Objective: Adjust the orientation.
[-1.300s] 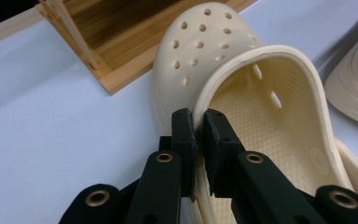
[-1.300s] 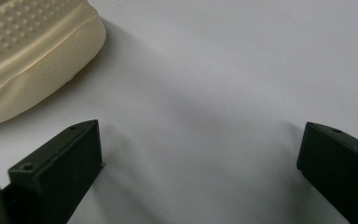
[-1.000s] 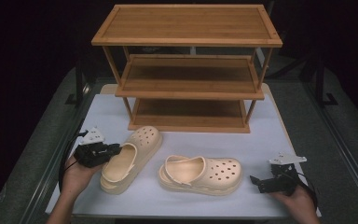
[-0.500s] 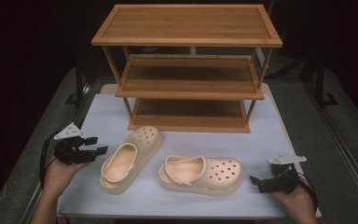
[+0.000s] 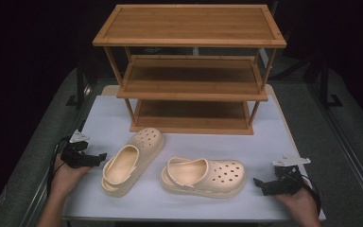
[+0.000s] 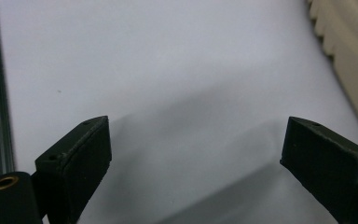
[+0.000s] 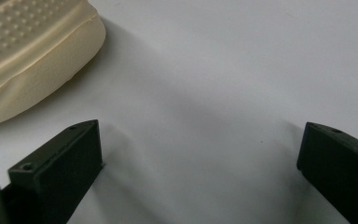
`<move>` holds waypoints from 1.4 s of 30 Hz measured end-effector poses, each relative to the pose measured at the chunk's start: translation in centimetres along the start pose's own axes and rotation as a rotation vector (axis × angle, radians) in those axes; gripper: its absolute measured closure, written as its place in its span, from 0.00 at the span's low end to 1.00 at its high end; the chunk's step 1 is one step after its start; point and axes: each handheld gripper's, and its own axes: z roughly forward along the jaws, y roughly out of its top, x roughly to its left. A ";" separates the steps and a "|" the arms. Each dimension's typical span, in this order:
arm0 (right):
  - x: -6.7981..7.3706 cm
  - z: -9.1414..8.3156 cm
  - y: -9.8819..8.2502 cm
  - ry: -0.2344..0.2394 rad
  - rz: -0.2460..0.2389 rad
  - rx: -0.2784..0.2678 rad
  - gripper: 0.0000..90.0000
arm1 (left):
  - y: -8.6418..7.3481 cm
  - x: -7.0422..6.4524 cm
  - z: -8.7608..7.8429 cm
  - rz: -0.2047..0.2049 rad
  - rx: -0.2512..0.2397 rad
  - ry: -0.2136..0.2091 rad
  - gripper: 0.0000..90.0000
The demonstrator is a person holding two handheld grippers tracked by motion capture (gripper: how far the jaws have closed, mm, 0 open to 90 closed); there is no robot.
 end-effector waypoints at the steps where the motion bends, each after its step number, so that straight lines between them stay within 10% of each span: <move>1: 0.0 0.0 0.0 0.000 -0.001 0.000 0.00 | -0.1 0.0 0.4 0.000 0.012 0.005 0.08; 9: 0.3 -1.3 0.3 0.066 -0.015 -0.041 0.18 | -0.9 0.7 0.8 -0.042 -0.039 -0.036 0.01; 19: 3.0 -3.0 0.3 0.397 -0.086 -0.127 0.99 | -0.9 0.7 0.8 -0.044 -0.040 -0.037 0.01; 26: 4.8 -2.2 0.9 0.507 -0.128 -0.106 1.00 | -0.9 0.7 0.8 -0.043 -0.039 -0.037 0.01; 42: 4.7 -0.9 2.7 0.448 -0.148 -0.087 1.00 | -0.9 0.7 0.8 -0.043 -0.038 -0.036 0.01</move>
